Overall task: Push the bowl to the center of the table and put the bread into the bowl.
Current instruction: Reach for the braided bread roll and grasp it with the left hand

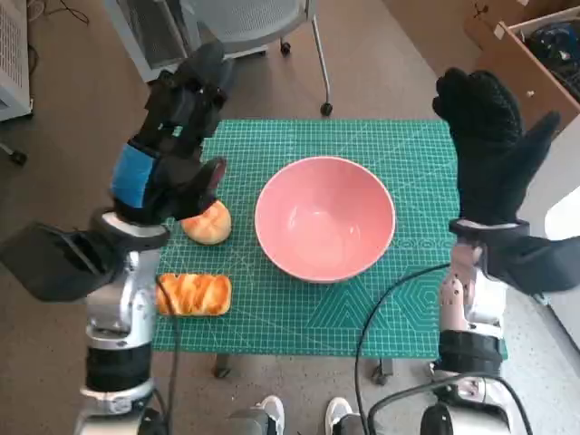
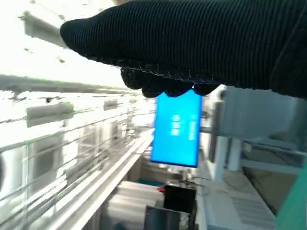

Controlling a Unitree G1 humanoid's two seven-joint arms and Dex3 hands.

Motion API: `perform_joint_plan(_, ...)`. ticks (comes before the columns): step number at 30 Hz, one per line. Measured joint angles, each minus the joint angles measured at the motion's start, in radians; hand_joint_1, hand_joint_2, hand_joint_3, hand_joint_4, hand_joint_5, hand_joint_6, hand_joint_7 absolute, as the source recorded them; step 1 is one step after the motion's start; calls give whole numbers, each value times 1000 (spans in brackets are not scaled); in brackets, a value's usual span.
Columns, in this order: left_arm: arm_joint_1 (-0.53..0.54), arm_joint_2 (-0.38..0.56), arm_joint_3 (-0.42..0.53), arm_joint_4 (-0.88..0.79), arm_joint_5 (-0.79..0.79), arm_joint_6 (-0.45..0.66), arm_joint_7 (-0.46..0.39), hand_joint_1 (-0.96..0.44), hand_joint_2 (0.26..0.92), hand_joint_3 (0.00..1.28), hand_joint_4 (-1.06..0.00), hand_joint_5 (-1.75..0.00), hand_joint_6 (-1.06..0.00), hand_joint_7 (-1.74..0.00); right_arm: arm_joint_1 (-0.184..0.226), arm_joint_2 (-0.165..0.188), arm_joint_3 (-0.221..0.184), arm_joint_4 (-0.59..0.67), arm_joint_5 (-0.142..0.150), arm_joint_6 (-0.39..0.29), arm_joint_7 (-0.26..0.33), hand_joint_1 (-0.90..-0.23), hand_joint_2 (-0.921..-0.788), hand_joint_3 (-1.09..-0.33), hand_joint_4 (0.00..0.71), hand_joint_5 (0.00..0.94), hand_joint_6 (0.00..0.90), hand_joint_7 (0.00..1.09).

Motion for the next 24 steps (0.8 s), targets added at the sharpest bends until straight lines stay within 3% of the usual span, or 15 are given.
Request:
perform_joint_plan(2, 18, 54, 6, 21, 64, -40, -1, -455, 771, 524, -18, -209, 1, -523, 14, 0, 4, -23, 6, 11, 0, -610, -921, -733, 252, 8, 86, 447)
perform_joint_plan(7, 69, 167, 10, 69, 255, -165, 42, -544, 856, 256, -78, -241, -3, -676, 28, 2, 14, -59, 24, 38, -1, -610, -921, -723, 248, 5, 86, 458)
perform_joint_plan(12, 129, 269, 11, 76, 431, -298, 99, -607, 903, 96, -140, -214, -39, -696, 28, 8, 20, -66, 32, 50, -5, -607, -921, -722, 246, 3, 83, 465)
perform_joint_plan(24, 255, 398, 11, -12, 406, -352, -4, -586, 861, 3, -251, -101, -150, -583, 22, 22, 38, -40, 31, 60, -14, -613, -921, -720, 246, 2, 79, 477)
